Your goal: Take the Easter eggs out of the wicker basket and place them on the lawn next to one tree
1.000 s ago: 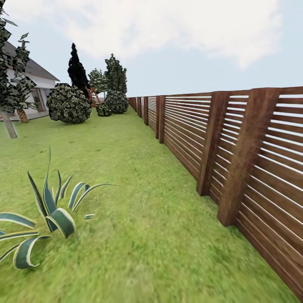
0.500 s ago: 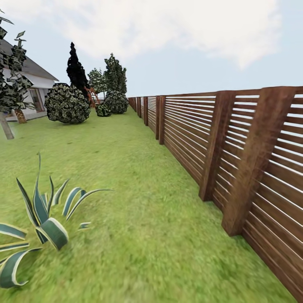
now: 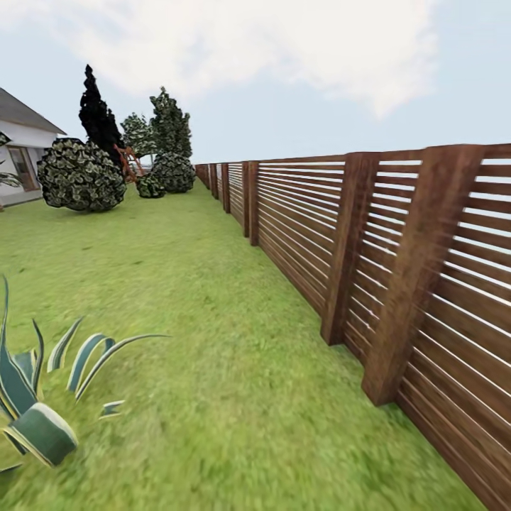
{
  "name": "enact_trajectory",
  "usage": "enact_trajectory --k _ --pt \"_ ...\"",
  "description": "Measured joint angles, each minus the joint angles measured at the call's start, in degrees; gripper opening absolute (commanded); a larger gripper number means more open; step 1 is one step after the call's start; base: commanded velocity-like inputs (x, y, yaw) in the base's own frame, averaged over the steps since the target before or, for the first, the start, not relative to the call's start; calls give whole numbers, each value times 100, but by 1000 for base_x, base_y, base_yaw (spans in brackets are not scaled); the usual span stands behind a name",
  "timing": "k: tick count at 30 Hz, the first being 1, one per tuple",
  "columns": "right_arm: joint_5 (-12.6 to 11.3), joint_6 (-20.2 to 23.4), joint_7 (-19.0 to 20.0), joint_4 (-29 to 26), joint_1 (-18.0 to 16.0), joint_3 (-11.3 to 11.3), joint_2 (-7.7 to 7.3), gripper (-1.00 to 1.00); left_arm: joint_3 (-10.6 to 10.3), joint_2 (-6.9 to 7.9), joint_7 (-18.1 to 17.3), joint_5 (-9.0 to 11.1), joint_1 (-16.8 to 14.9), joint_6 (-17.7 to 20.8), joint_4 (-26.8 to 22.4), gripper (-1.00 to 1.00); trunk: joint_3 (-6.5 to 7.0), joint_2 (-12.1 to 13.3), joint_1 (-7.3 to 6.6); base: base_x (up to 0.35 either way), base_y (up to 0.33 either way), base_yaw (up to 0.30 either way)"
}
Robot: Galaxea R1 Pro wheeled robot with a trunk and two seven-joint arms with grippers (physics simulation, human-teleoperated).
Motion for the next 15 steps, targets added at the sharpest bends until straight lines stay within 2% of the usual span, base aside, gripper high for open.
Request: enact_trajectory --k 15 --pt "-4 4 -1 0 0 0 -8 100 0 0 0 5 0 0 0 100 0 0 0 324 0 -3"
